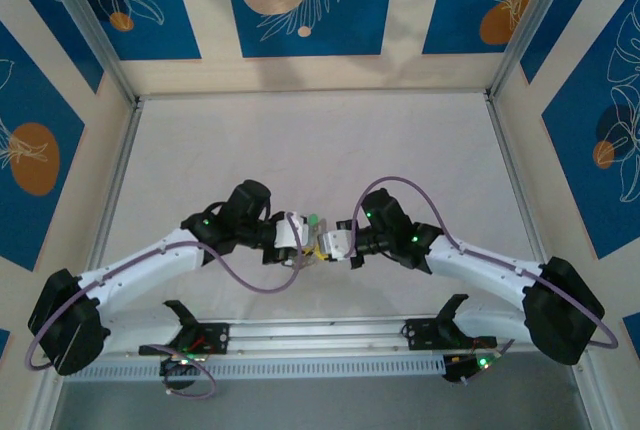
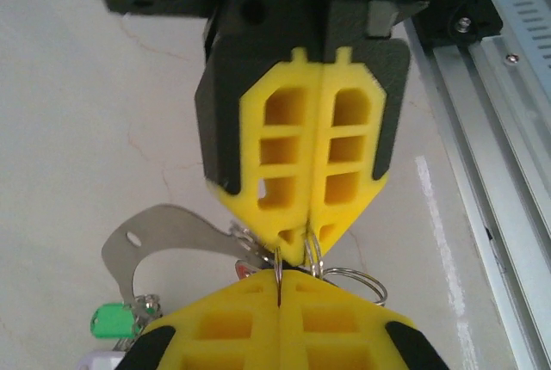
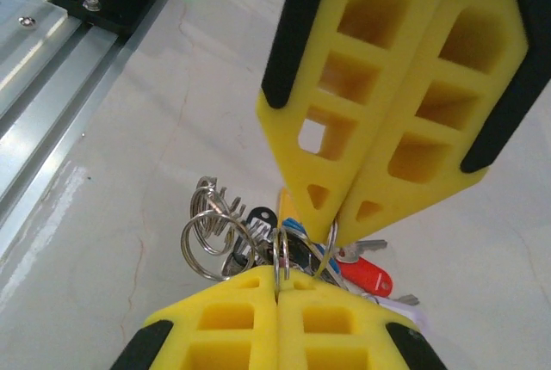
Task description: Put the keys on the keyring
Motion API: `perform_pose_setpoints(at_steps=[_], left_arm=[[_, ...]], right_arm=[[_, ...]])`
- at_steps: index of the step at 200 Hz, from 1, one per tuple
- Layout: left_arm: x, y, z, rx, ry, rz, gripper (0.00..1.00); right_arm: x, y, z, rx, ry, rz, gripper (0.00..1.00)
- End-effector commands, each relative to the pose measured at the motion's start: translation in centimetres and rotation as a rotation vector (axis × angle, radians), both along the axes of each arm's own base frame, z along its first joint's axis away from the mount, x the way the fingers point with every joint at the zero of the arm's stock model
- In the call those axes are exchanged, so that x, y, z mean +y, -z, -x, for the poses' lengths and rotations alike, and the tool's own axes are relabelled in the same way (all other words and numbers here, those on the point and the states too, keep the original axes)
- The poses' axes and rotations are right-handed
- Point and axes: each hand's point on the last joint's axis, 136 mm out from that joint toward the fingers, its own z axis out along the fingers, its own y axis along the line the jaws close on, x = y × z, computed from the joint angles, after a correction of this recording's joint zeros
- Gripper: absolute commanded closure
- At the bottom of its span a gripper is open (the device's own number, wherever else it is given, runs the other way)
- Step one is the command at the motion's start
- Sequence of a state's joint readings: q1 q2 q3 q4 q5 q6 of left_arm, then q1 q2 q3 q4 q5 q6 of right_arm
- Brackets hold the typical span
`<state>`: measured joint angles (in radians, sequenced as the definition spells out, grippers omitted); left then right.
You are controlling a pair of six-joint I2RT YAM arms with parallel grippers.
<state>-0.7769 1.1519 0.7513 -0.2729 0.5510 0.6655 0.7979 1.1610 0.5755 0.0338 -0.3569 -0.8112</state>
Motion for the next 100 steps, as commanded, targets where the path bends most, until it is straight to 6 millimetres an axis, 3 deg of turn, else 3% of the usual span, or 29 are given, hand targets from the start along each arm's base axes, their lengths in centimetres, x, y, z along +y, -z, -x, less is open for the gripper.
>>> perform_pose_setpoints(at_steps=[1, 100], left_arm=[[-0.6, -1.3, 1.4, -0.065, 0.097, 0.051, 1.0], [-0.8, 0.2, 2.0, -0.109, 0.161, -0.041, 1.0]], right_arm=[[0.7, -1.4, 0.5, 0.044, -0.04, -0.043, 1.0], [0.5, -1.7, 0.6, 0.088, -0.046, -0.024, 1.0]])
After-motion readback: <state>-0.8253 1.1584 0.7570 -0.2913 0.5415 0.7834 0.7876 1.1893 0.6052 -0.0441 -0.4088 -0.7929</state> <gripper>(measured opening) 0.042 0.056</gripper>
